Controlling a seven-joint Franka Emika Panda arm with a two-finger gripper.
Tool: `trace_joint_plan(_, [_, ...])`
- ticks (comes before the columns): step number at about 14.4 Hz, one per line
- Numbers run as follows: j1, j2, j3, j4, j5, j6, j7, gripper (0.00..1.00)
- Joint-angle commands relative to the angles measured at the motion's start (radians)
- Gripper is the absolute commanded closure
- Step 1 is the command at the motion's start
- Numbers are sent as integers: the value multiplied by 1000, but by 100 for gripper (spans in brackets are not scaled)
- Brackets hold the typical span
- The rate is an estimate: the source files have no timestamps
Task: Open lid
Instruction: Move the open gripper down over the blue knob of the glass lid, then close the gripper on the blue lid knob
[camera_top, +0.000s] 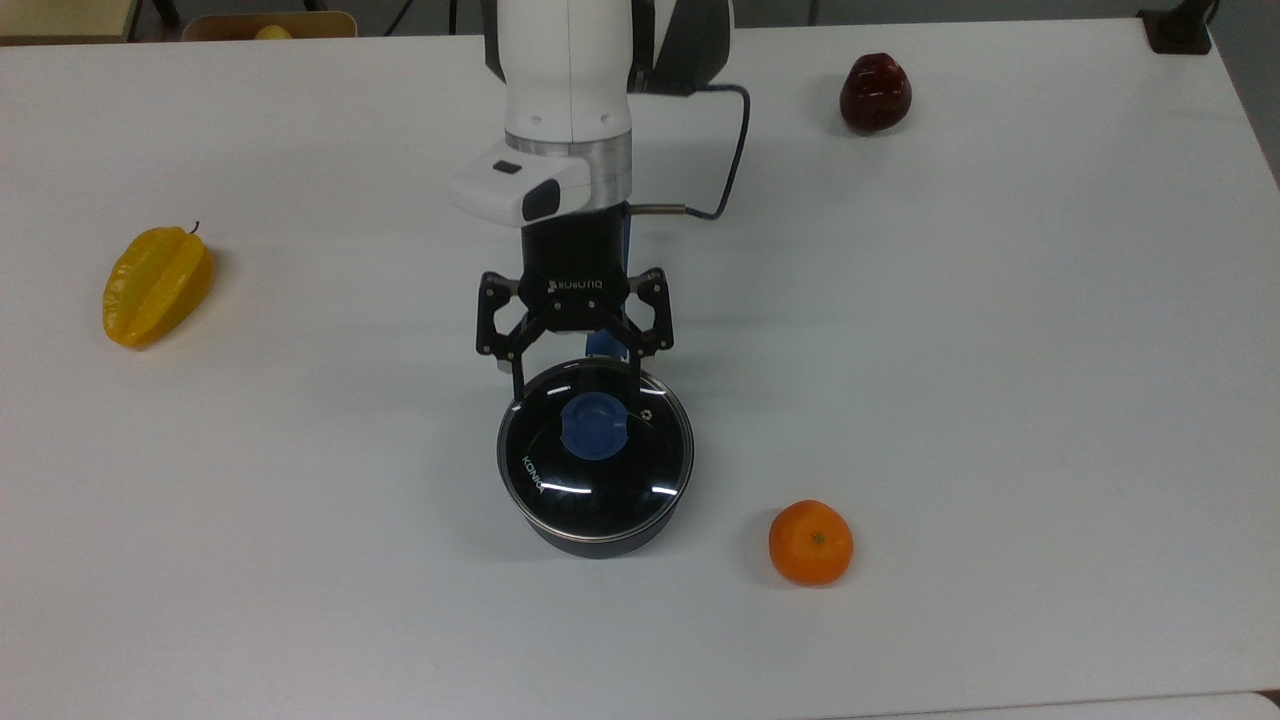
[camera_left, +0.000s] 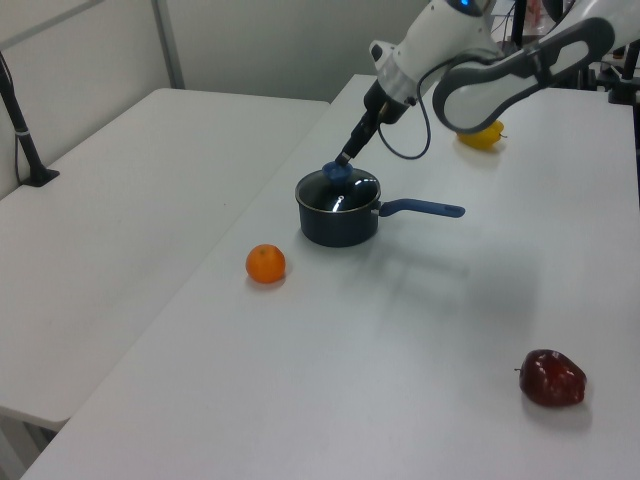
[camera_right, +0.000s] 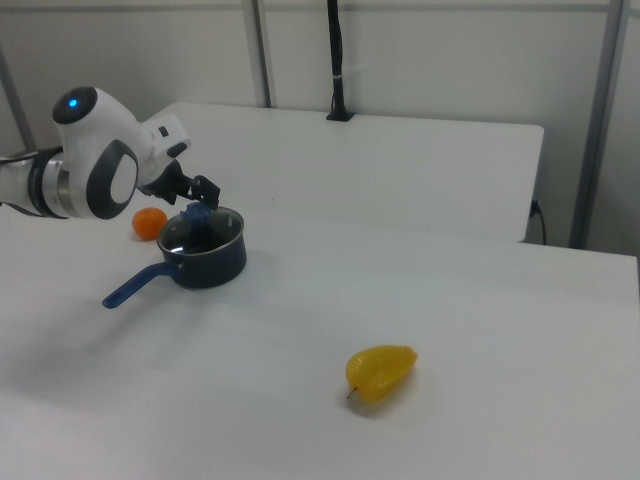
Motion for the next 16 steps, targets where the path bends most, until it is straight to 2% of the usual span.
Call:
trace_joint_plan(1, [13,31,-5,-9,7,75,5,0])
trace_joint_plan(4, [14,48,-5,-9,4,106,5,1])
trace_joint_plan(5, [14,50,-5,-9,4,107,6,11])
trace_joint_plan(9, [19,48,-5,-12,1,106,11,27])
trace_joint_plan(10, [19,48,-5,-12,1,106,11,27])
trace_joint_plan(13, [21,48,-5,-15,1,106,12,44])
trace_joint_plan(16, [21,47,-5,-15,1,106,12,52])
